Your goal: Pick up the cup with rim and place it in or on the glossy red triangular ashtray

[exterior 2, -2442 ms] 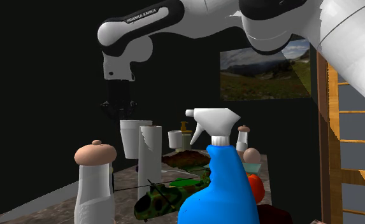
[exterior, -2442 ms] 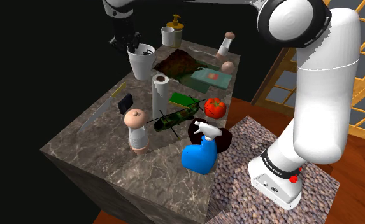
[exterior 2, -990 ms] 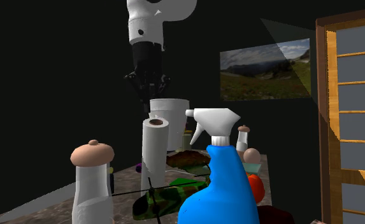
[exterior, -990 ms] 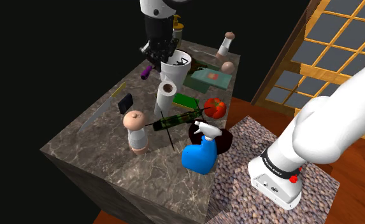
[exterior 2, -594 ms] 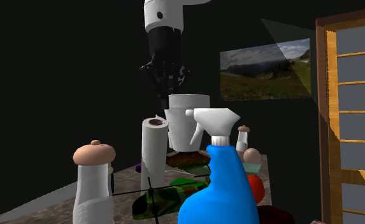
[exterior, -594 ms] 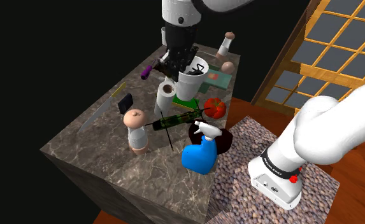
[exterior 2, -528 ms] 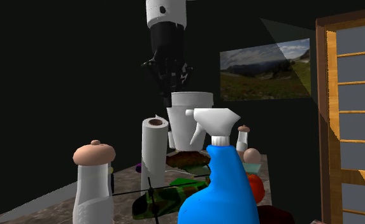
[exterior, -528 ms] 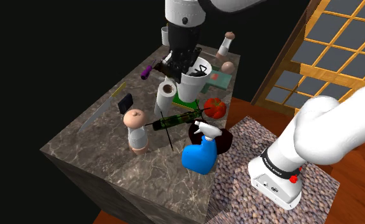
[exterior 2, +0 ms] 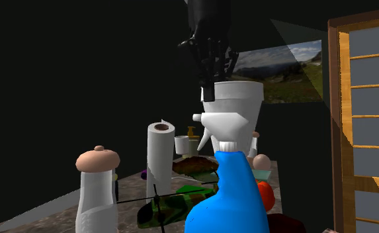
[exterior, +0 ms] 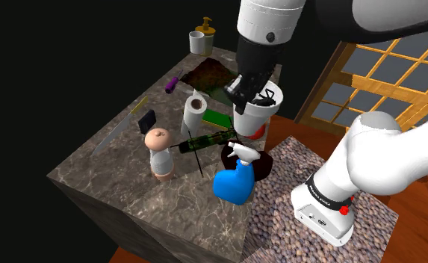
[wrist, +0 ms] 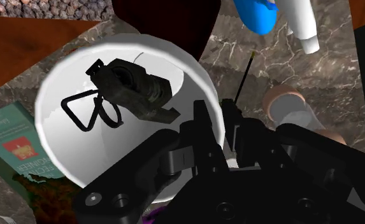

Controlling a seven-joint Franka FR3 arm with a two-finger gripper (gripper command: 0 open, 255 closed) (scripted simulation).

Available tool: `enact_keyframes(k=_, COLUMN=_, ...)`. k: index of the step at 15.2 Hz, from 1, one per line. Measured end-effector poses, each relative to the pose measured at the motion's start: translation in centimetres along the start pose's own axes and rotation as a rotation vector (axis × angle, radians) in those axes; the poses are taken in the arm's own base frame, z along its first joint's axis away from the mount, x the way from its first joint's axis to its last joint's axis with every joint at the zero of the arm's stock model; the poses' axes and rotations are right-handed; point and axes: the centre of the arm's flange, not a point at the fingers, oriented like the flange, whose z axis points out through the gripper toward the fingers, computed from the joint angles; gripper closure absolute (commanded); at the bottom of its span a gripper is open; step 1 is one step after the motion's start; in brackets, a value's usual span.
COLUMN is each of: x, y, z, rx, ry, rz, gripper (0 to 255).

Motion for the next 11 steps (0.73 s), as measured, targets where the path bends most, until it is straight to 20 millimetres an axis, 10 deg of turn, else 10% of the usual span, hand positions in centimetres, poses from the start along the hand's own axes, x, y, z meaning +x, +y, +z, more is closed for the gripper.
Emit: enact_keyframes(k=11, x=-3.2, y=-0.5, z=3.8, rx=0.0, ry=-0.001, rz=0.0, gripper=255)
